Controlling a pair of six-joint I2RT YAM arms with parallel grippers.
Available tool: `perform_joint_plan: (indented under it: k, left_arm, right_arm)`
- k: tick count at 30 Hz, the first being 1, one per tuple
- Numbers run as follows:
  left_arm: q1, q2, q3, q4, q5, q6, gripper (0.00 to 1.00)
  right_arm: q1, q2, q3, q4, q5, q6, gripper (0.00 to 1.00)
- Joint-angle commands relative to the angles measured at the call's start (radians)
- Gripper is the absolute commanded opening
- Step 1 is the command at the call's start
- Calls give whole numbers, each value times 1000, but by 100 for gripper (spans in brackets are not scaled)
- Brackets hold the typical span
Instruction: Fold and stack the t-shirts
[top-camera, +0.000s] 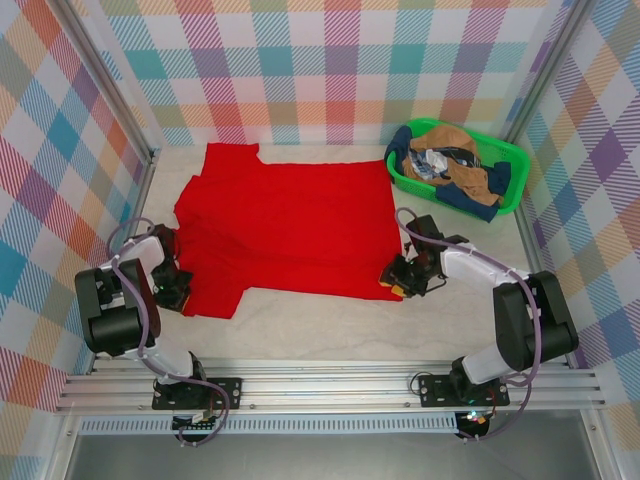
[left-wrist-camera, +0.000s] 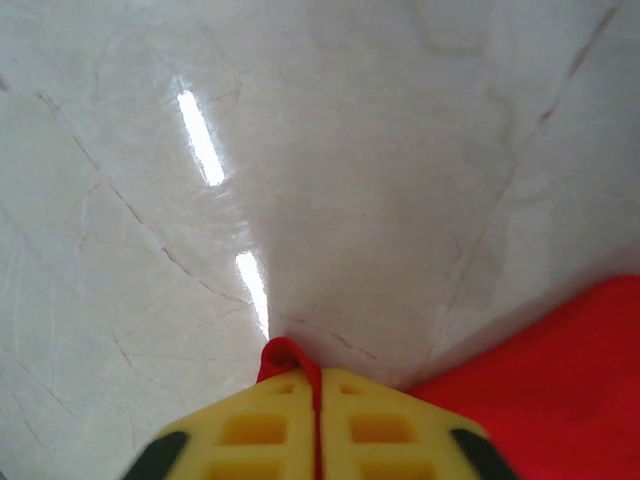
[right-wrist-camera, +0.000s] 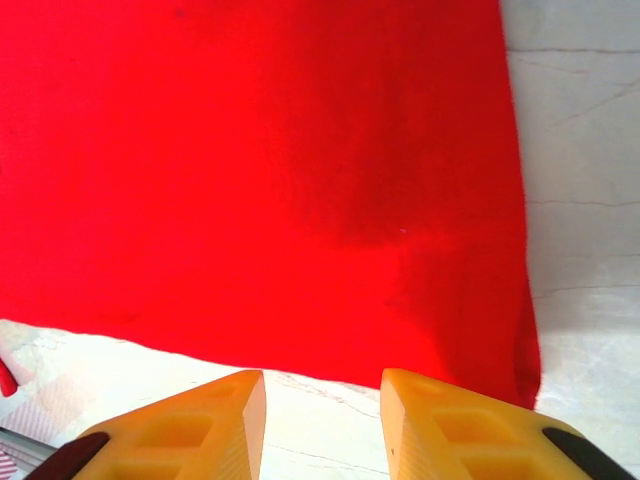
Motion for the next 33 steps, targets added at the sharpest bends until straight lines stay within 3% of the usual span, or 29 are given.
perform_joint_plan:
  k: [1, 10, 19, 25, 28, 33]
  left_arm:
    - [-63, -79, 44, -117, -84, -33, 0]
    - [-331, -213, 80, -368, -266, -135, 0]
    - [-372, -377, -14, -436, -311, -183, 0]
    - [-399, -392, -46, -432, -280, -174, 0]
    - [-442, -399, -68, -445, -275, -200, 0]
    - [-518, -419, -92, -495, -292, -283, 0]
  right_arm:
    - [-38, 6, -23, -41, 40, 40, 37]
    - [-67, 1, -31, -138, 86, 217, 38]
    - [-68, 14, -63, -105, 46, 276, 34]
    - [-68, 93, -15, -63, 78, 271, 21]
    - [-69, 118, 18, -94, 153, 218, 18]
    - [-68, 131, 16, -105, 189, 159, 3]
